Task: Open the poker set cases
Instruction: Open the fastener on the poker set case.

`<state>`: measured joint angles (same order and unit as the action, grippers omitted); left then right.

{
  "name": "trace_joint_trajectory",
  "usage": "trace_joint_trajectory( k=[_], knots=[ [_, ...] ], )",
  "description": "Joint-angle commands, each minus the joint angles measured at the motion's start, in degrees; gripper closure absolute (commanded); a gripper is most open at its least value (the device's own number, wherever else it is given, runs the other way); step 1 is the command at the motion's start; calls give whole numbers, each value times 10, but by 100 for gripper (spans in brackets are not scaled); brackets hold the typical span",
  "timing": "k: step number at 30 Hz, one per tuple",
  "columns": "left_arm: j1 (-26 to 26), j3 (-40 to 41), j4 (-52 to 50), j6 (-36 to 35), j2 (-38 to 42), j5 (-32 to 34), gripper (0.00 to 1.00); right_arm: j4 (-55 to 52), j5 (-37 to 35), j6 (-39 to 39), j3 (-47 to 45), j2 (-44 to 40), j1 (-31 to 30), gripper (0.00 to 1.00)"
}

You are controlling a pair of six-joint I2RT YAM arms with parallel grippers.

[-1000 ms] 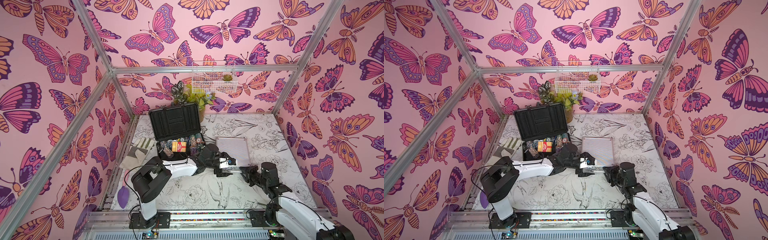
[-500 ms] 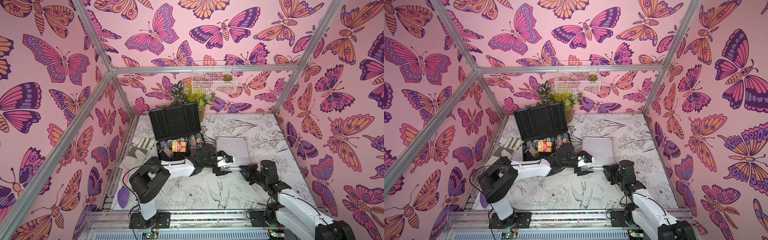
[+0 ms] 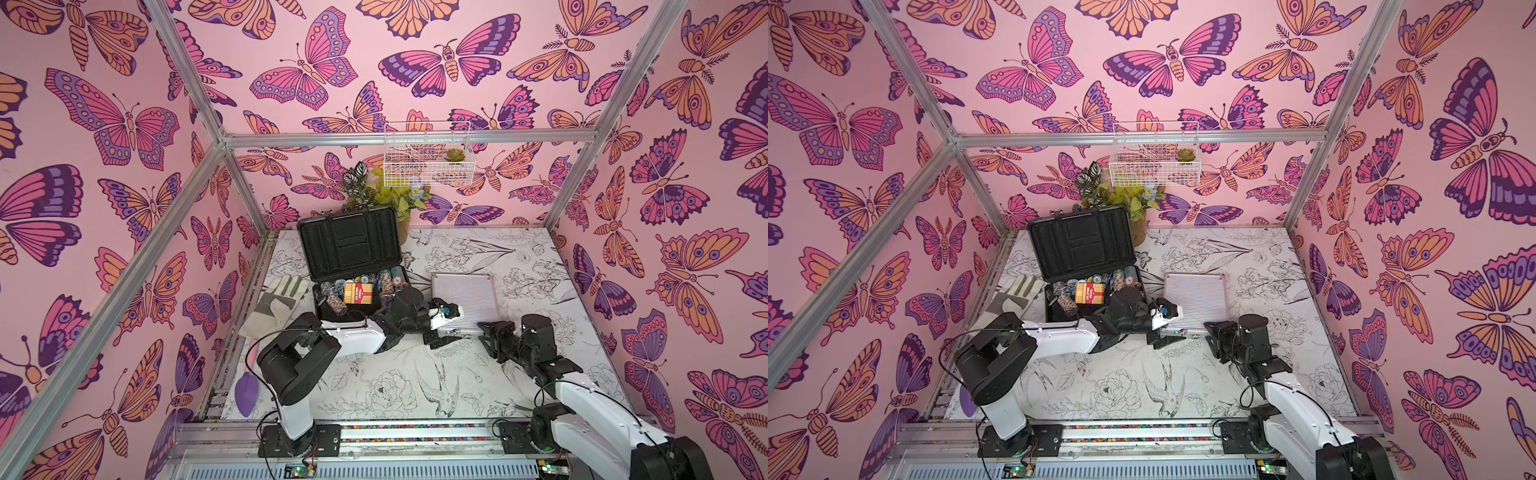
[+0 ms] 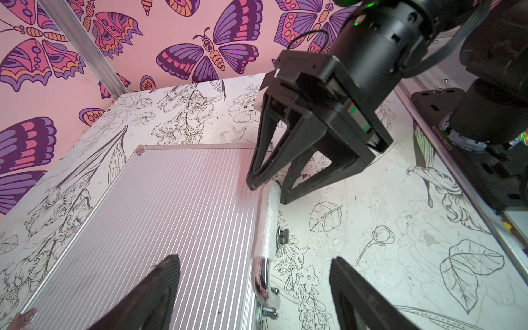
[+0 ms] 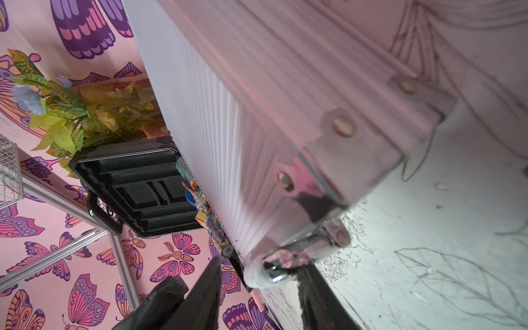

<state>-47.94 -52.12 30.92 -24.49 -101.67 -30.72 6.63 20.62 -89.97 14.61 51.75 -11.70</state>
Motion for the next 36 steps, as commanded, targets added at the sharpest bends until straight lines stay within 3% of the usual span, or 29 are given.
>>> trace_joint_trajectory(
  k=[1, 6, 13, 18, 26, 36],
  knots=[
    [5, 12, 27, 25, 15, -15, 16, 2, -16, 5, 15, -6, 0, 54],
    [11, 12, 36, 83, 21, 8, 16, -2, -18, 8, 22, -13, 1, 54],
    [11, -8, -20, 231, 38, 117, 19, -114, -10, 81, 73, -38, 1, 54],
    [11, -30, -102, 320, 65, 154, 19, -139, -27, 86, 67, -74, 1, 54],
    [11, -46, -193, 363, 89, 174, 19, -153, -32, 108, 82, -75, 9, 53],
    [15, -160, -415, 509, 46, 185, 19, -267, -46, 323, 202, 10, 94, 49]
  ],
)
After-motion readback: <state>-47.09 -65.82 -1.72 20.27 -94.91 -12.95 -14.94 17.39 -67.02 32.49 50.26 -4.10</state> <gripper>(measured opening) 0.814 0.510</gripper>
